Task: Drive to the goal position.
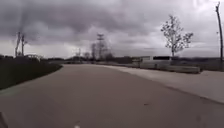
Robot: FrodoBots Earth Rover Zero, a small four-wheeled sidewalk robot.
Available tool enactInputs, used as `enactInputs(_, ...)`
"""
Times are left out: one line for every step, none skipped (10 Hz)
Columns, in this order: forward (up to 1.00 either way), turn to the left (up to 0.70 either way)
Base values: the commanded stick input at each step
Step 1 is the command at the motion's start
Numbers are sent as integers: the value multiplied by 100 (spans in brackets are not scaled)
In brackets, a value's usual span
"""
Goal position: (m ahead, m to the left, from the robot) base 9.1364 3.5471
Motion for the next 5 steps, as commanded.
enactInputs(100, 0)
enactInputs(100, 0)
enactInputs(100, 0)
enactInputs(100, 0)
enactInputs(100, 0)
